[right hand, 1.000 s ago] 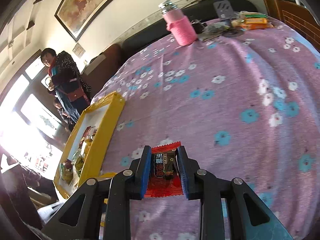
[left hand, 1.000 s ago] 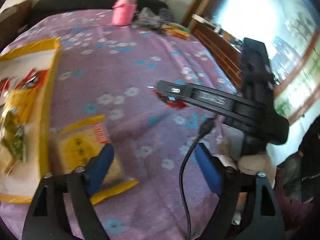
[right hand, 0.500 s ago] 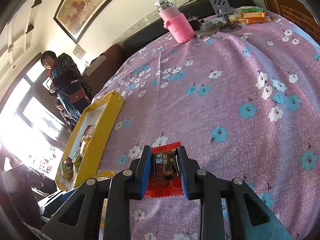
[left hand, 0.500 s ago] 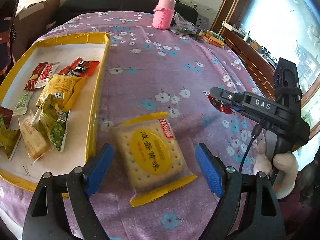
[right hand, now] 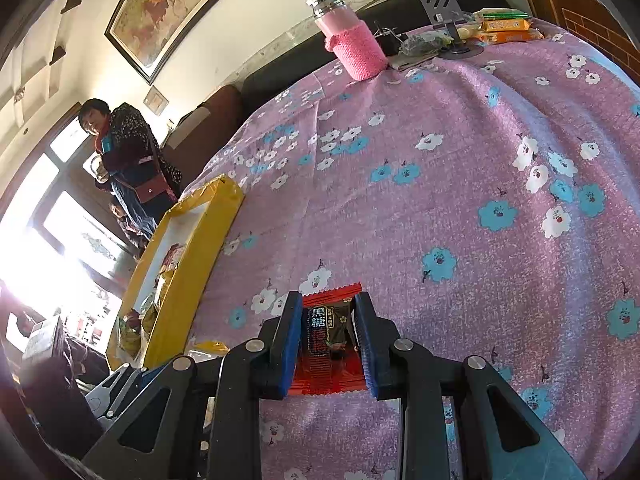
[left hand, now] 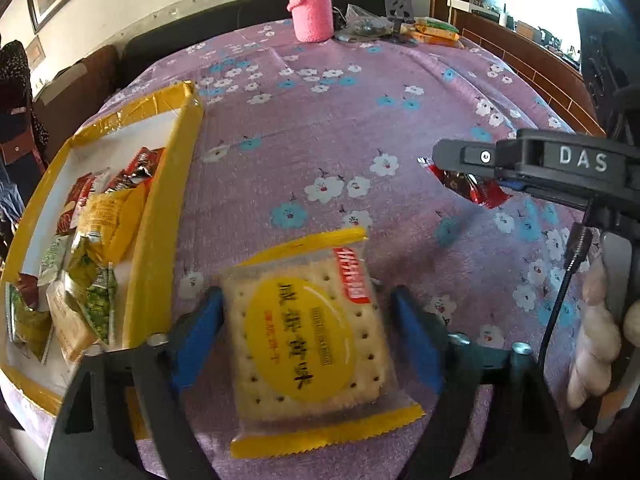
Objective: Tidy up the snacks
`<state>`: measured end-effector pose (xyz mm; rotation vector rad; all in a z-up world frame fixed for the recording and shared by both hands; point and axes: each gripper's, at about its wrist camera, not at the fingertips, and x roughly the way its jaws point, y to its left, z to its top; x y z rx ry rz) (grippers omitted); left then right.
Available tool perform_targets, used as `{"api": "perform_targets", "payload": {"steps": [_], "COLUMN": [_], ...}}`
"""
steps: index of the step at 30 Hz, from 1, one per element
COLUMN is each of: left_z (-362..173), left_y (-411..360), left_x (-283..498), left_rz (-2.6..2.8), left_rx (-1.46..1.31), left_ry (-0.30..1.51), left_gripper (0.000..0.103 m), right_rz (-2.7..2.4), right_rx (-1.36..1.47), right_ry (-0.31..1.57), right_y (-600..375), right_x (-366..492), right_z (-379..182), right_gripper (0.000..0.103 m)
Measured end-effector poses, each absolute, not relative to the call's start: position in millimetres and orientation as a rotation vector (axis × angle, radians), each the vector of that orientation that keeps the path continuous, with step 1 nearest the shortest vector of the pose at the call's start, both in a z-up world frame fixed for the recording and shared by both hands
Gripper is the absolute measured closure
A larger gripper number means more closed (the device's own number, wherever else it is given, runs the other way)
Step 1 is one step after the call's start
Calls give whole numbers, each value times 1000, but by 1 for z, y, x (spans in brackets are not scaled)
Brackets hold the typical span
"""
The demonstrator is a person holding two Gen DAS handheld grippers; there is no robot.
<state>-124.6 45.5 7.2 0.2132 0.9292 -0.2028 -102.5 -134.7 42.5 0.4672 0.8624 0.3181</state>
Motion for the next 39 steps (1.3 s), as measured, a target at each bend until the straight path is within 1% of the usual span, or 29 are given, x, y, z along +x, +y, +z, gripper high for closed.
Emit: {"api": "perform_targets", "payload": {"steps": [1,5,13,19,29,39], "left_z": [10,20,46,69,78,70], "left_y": [50,64,72,102,161,230], "left_x": [-124,-124,-141,-146,-148,-146], "left_rz": [-210,-247,-289,-262,-146,-14], "left_rx": [197,90,14,-61,-139,-231], "left_ry": [929,929,858,808,758,758], "left_gripper": [34,34,34,34,34,34], "right_rz": [317,321,324,330,381,515], "right_rx": [464,450,397,376,282,175], "right_ry": [863,862,830,803,763,770], "right_y": [-134,-132,-126,-122,-91,-19], "right_x": [-102,-102,-106,-113,-125,-113], "right_z": [42,41,49,60,86,110], "right_gripper": [75,75,76,76,76,76]}}
